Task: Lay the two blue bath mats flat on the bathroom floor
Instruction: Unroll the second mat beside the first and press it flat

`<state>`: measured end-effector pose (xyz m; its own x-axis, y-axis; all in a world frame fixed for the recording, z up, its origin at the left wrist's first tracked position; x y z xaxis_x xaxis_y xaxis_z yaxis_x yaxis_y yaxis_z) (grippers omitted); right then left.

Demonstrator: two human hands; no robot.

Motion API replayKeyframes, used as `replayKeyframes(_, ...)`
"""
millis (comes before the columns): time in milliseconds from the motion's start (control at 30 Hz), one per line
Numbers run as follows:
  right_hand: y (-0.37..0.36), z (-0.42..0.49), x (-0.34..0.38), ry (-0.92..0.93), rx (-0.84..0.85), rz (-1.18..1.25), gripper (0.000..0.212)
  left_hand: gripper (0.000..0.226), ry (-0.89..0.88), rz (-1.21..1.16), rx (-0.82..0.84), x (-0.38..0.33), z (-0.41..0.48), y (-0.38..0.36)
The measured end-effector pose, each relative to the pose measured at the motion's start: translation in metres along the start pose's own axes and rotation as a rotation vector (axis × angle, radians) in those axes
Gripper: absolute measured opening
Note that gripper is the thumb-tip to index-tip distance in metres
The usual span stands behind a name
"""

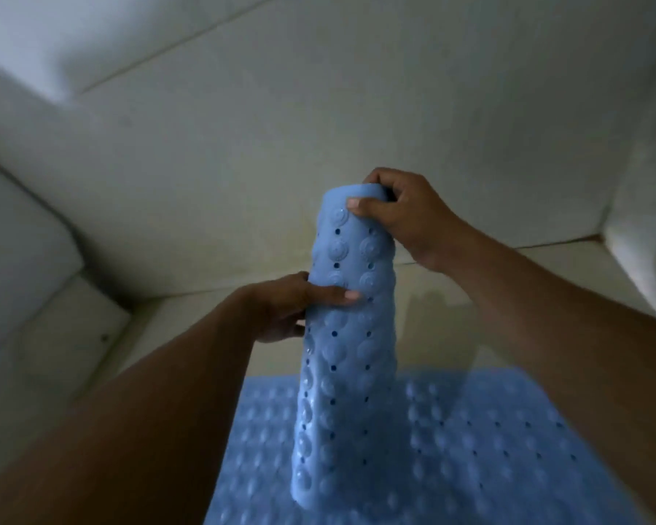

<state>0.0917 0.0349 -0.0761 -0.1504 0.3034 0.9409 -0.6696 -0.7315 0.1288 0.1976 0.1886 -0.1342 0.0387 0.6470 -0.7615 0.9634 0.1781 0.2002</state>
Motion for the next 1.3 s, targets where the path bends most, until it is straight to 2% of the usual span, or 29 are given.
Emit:
replayKeyframes(133,-0.102,-0.022,-0.027,-0.132,0.175,0.176,0.020,0.104,0.169,-0.189,-0.226,0.091,-0.065,0.057)
replayKeyframes(200,-0.133,-0.038,-0.040,-0.169,0.279,0.165,0.020,0.100,0.222,-0.201,-0.278,0.128,-0.087,0.074)
replayKeyframes(267,-0.154,-0.053,-0.056,-0.238,0.355,0.105,0.019,0.089,0.241,-0.219,-0.230,0.158,-0.094,0.072)
replayKeyframes(333,-0.162,-0.066,-0.071,-0.298,0.323,0.040,0.024,0.082,0.194,-0.279,-0.220,0.178,-0.089,0.061)
replayKeyframes(433,-0.164,-0.085,-0.080,-0.440,0.204,0.019,0.043,0.078,0.053,-0.398,-0.233,0.185,-0.080,0.045)
replayKeyframes(567,-0.163,-0.106,-0.086,-0.725,0.231,0.181,0.088,0.070,-0.070,-0.486,-0.105,0.179,-0.080,0.035)
replayKeyframes(600,-0.161,-0.115,-0.085,-0.775,0.292,0.201,0.088,0.068,-0.084,-0.493,-0.071,0.180,-0.082,0.035)
replayKeyframes(667,-0.162,-0.138,-0.078,-0.828,0.429,0.200,0.069,0.066,-0.099,-0.511,-0.030,0.184,-0.084,0.035)
replayKeyframes(733,-0.162,-0.157,-0.075,-0.845,0.464,0.207,0.060,0.063,-0.116,-0.516,-0.018,0.186,-0.086,0.035)
replayKeyframes(800,-0.163,-0.167,-0.072,-0.830,0.428,0.235,0.058,0.055,-0.141,-0.493,-0.017,0.183,-0.091,0.034)
replayKeyframes(867,-0.165,-0.175,-0.064,-0.826,0.363,0.248,0.065,0.046,-0.169,-0.442,-0.012,0.178,-0.098,0.032)
replayKeyframes(967,-0.160,-0.195,-0.055,-0.812,0.190,0.181,0.073,0.032,-0.251,-0.328,-0.032,0.177,-0.103,0.031)
replayKeyframes(1067,-0.160,-0.227,-0.043,-0.756,0.080,0.220,0.058,0.039,-0.324,-0.254,-0.090,0.182,-0.100,0.032)
replayKeyframes(1133,-0.161,-0.246,-0.031,-0.715,-0.004,0.287,0.047,0.046,-0.359,-0.217,-0.040,0.183,-0.100,0.024)
replayKeyframes(1200,-0.158,-0.262,-0.020,-0.691,-0.073,0.298,0.047,0.048,-0.373,-0.183,0.042,0.183,-0.103,0.012)
replayKeyframes(1300,-0.153,-0.281,-0.005,-0.698,-0.086,0.256,0.054,0.043,-0.364,-0.158,0.117,0.177,-0.118,0.000)
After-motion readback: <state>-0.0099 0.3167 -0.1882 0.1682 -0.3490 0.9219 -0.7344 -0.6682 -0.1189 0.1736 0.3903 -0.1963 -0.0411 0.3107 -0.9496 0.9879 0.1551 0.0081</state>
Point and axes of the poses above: each hand's wrist, its own z-axis towards the middle knuckle, its own y-axis out of the back of the hand, x = y × z, the point moved 6 cm from there along z, towards the middle knuckle, and after that the axes turned 6 degrees about -z, right-handed, at the moved point
